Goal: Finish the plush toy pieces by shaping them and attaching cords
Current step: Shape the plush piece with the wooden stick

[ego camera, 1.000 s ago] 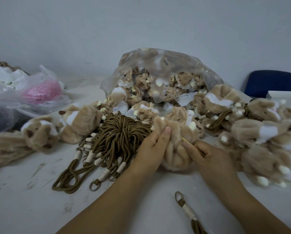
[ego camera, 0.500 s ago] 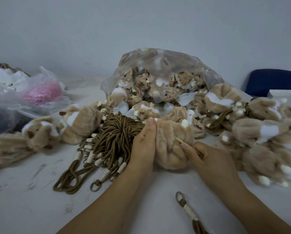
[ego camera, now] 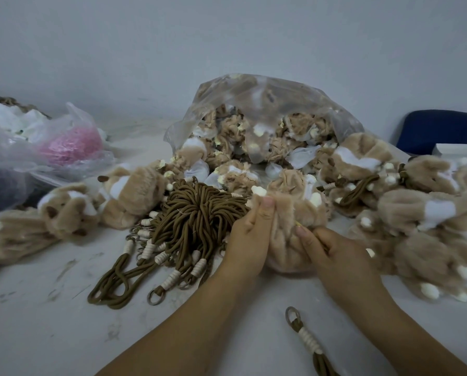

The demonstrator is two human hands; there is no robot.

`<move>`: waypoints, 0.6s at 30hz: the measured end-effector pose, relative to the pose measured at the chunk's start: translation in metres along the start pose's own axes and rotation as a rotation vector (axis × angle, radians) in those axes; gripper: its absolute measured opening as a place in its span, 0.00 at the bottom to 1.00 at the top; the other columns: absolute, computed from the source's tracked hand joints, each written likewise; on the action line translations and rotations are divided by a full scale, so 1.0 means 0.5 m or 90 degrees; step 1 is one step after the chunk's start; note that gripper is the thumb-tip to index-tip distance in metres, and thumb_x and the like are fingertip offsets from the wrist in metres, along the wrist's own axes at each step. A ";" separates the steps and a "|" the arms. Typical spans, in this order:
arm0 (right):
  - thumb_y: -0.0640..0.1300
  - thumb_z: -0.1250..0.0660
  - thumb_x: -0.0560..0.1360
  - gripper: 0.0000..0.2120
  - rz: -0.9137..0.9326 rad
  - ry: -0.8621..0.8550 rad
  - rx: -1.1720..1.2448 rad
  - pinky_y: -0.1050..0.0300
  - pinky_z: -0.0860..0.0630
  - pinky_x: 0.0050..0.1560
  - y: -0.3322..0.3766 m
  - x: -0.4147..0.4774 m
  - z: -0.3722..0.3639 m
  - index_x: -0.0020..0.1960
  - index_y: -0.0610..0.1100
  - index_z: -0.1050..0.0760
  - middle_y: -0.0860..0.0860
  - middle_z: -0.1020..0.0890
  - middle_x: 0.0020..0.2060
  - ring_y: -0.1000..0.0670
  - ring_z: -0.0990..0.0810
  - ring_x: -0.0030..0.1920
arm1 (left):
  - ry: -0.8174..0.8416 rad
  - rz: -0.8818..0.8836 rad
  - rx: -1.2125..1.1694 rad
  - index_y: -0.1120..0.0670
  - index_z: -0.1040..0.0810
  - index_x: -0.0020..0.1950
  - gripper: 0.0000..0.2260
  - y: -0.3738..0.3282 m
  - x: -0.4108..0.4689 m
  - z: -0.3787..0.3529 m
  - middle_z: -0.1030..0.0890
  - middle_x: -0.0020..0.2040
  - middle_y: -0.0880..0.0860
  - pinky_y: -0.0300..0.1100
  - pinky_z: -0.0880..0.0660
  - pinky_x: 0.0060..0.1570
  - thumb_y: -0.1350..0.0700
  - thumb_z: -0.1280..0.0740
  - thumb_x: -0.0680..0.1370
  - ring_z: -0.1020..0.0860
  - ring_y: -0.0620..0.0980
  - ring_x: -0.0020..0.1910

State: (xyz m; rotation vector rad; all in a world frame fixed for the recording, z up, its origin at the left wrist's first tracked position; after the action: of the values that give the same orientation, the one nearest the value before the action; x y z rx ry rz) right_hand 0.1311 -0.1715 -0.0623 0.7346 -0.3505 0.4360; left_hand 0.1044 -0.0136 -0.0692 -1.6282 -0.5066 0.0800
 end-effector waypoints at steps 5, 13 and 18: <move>0.73 0.52 0.68 0.29 -0.007 0.004 -0.008 0.61 0.37 0.29 -0.003 0.000 0.004 0.31 0.49 0.33 0.61 0.23 0.30 0.62 0.25 0.36 | 0.015 -0.006 0.020 0.46 0.15 0.45 0.22 0.001 0.002 0.001 0.14 0.45 0.45 0.32 0.22 0.47 0.31 0.39 0.72 0.16 0.41 0.48; 0.72 0.53 0.69 0.28 -0.004 0.018 -0.008 0.56 0.35 0.29 0.000 -0.005 0.004 0.30 0.49 0.36 0.56 0.25 0.26 0.55 0.26 0.28 | -0.031 -0.066 -0.090 0.43 0.16 0.55 0.19 -0.023 0.004 0.018 0.15 0.54 0.43 0.31 0.25 0.53 0.35 0.41 0.76 0.19 0.40 0.57; 0.71 0.53 0.69 0.25 -0.024 0.020 0.042 0.53 0.29 0.34 0.007 -0.011 -0.003 0.31 0.54 0.31 0.53 0.26 0.24 0.54 0.25 0.31 | -0.028 -0.046 -0.100 0.45 0.17 0.54 0.18 -0.021 -0.004 0.008 0.15 0.52 0.42 0.30 0.24 0.51 0.39 0.40 0.75 0.19 0.40 0.56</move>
State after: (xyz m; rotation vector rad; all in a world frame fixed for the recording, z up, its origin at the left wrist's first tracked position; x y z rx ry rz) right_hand 0.1250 -0.1697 -0.0639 0.7967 -0.2927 0.4248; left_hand 0.0982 -0.0101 -0.0600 -1.7620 -0.6170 0.0233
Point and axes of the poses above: each hand's wrist, its own x-axis towards the middle knuckle, its own z-axis out of the back of the hand, y = z × x, the point moved 6 cm from there along x, towards the middle knuckle
